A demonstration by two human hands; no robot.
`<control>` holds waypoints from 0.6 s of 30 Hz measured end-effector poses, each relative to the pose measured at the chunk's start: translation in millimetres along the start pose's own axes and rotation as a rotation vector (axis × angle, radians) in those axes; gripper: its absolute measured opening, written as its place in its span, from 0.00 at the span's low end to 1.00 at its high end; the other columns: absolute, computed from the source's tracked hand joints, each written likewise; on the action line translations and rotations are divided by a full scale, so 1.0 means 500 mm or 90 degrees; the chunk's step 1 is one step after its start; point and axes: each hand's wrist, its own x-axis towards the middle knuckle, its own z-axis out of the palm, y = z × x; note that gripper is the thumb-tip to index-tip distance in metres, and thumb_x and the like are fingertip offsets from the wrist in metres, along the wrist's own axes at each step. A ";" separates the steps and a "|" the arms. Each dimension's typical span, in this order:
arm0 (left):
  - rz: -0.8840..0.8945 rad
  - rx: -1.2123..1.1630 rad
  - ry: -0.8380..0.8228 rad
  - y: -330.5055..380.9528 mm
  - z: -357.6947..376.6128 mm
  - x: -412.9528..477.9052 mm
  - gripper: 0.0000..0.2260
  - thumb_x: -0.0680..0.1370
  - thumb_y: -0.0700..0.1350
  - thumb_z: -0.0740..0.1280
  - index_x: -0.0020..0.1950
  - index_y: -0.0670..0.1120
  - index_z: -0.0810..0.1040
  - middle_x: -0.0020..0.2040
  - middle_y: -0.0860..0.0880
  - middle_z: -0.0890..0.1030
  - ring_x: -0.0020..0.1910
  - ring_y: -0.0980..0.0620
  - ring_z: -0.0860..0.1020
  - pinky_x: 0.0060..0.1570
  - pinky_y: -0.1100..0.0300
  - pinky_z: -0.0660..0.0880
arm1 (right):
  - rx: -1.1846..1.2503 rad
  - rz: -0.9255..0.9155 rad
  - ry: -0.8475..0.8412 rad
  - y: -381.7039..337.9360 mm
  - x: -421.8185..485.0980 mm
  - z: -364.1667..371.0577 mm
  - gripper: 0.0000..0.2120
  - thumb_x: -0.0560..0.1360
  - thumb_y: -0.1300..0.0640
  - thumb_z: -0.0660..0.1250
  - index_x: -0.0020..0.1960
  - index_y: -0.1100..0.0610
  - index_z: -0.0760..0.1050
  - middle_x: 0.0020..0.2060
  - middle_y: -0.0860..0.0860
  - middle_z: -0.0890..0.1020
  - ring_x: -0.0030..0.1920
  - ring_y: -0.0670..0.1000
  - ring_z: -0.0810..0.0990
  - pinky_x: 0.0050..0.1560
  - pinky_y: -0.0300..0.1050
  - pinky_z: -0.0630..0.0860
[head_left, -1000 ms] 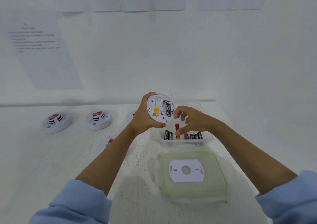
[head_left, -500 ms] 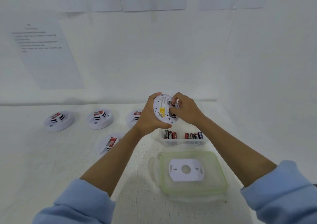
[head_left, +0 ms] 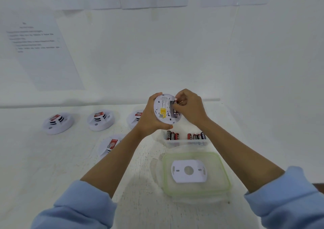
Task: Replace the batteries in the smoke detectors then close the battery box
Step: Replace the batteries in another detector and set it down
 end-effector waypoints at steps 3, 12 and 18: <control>0.006 0.016 0.005 0.006 -0.008 -0.005 0.48 0.54 0.42 0.79 0.69 0.44 0.59 0.63 0.46 0.69 0.61 0.56 0.71 0.53 0.66 0.75 | 0.029 0.094 0.054 0.002 0.004 -0.021 0.08 0.68 0.64 0.71 0.45 0.60 0.76 0.34 0.52 0.79 0.31 0.45 0.76 0.29 0.28 0.73; -0.008 0.012 0.032 0.015 -0.031 0.005 0.47 0.55 0.37 0.78 0.69 0.44 0.58 0.61 0.54 0.68 0.58 0.69 0.70 0.51 0.75 0.71 | -0.199 0.308 -0.312 0.010 -0.017 -0.055 0.06 0.68 0.63 0.73 0.42 0.60 0.77 0.33 0.51 0.78 0.28 0.47 0.77 0.28 0.34 0.74; -0.015 -0.002 0.035 0.002 -0.037 0.038 0.47 0.57 0.30 0.78 0.69 0.42 0.57 0.59 0.57 0.68 0.55 0.73 0.70 0.50 0.75 0.71 | -0.313 0.125 -0.097 0.071 0.078 -0.038 0.06 0.72 0.65 0.66 0.48 0.61 0.78 0.53 0.56 0.79 0.41 0.52 0.77 0.46 0.42 0.73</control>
